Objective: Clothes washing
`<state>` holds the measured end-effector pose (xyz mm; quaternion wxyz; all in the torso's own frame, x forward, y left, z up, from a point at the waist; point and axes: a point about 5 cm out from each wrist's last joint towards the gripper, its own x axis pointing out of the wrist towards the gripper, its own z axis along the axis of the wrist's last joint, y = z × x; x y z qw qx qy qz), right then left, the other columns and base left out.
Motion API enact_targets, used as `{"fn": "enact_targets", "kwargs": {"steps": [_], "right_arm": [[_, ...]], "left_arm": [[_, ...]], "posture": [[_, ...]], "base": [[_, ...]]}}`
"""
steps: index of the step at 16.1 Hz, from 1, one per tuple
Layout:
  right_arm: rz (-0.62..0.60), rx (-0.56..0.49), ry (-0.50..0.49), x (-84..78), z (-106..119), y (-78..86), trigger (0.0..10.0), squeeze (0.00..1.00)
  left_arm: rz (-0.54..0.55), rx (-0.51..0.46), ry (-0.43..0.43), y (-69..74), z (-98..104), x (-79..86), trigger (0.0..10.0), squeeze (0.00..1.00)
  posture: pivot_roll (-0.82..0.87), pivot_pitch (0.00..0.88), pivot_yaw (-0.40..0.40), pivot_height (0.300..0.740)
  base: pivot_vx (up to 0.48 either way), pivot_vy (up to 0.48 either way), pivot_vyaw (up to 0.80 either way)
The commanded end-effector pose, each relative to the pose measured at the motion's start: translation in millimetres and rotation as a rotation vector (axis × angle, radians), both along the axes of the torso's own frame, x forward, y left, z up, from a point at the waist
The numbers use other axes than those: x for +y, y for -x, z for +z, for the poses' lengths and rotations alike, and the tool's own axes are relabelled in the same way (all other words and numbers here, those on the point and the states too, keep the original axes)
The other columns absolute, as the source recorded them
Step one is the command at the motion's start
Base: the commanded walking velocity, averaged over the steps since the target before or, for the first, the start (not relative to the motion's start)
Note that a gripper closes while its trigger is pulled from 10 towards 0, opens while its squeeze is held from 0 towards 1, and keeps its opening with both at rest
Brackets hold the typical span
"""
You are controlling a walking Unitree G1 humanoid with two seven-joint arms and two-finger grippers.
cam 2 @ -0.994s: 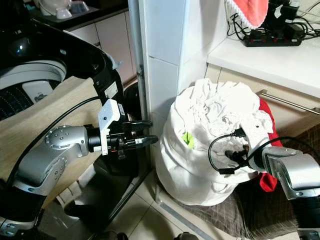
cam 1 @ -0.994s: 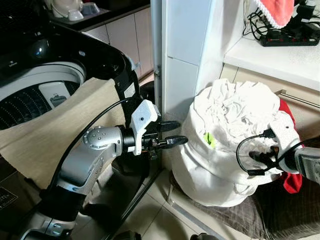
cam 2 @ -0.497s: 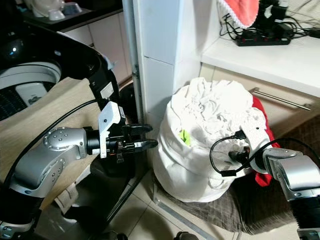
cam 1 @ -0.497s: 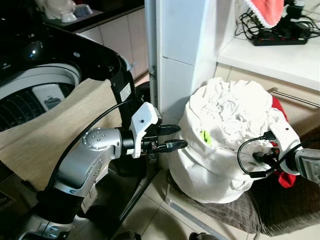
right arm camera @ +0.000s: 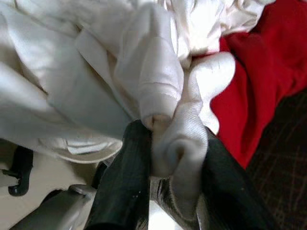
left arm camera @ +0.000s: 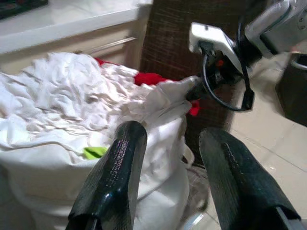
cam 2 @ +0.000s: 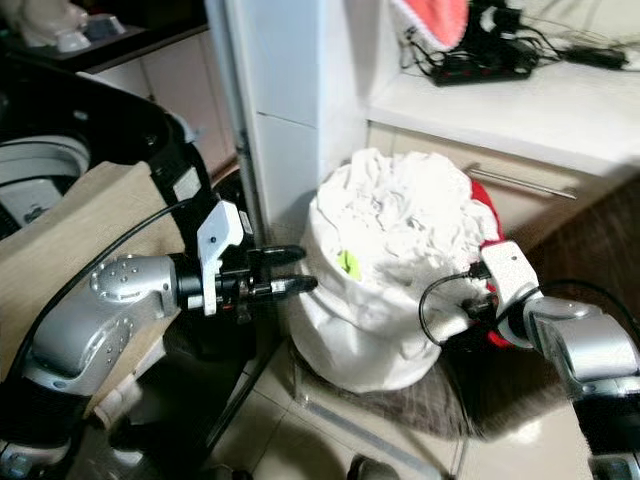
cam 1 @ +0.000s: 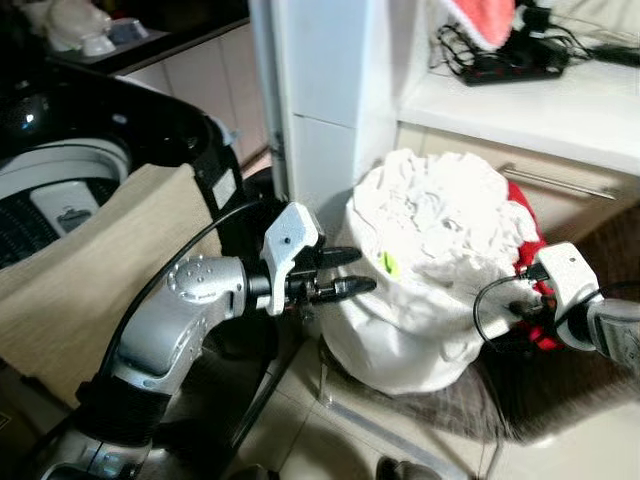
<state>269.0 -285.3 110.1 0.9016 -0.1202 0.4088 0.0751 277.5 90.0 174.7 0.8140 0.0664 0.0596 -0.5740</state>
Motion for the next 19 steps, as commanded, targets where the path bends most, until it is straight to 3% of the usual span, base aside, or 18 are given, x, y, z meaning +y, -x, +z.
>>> {"fn": "enact_targets", "kwargs": {"steps": [1,5,7,9,12,13,18,19], "right_arm": [[-0.001,-0.027,-0.003,-0.3,5.4,-5.1,0.0,0.0],[-0.007,-0.059,-0.009,-2.2,6.9,-8.5,0.0,0.0],[0.001,-0.118,-0.019,-0.3,20.2,-13.0,0.0,0.0],[0.004,-0.218,-0.1,6.1,40.4,-18.9,0.0,0.0],[0.036,-0.49,-0.269,18.6,95.2,-29.7,0.0,0.0],[0.052,-0.582,-0.378,26.1,117.5,-33.1,0.0,0.0],[0.215,-0.73,-0.69,63.6,174.1,-34.3,0.0,0.0],[0.282,-0.764,-0.791,74.8,190.6,-32.6,0.0,0.0]], "left_arm": [[0.033,-0.024,-0.003,-2.6,1.1,3.9,10.0,0.0],[0.105,-0.061,0.014,-10.7,4.4,5.3,10.0,0.0],[0.161,-0.087,0.048,-16.0,9.1,7.8,10.0,0.0],[0.219,-0.102,0.083,-20.2,13.0,10.2,10.0,0.0],[0.356,-0.113,0.123,-30.4,14.4,13.0,10.0,0.0],[0.379,-0.117,0.168,-32.3,18.2,10.1,10.0,0.0],[0.37,-0.156,0.322,-38.4,44.2,-8.3,10.0,0.0],[0.344,-0.14,0.411,-38.7,54.7,-17.6,10.0,0.03]], "posture": [[-0.15,0.02,0.063,0.74],[-0.15,0.019,0.063,0.74],[-0.15,0.019,0.061,0.74],[-0.15,0.019,0.061,0.74],[-0.16,0.012,0.053,0.74],[-0.17,0.011,0.05,0.74],[-0.18,0.0,0.029,0.74],[-0.18,0.0,0.024,0.74]], "base": [[0.0,0.0,0.0],[0.0,0.0,0.0],[0.0,0.0,0.0],[0.0,0.0,0.0],[0.0,0.0,0.0],[0.0,0.0,0.0],[0.0,0.0,0.0],[0.0,0.0,0.0]]}}
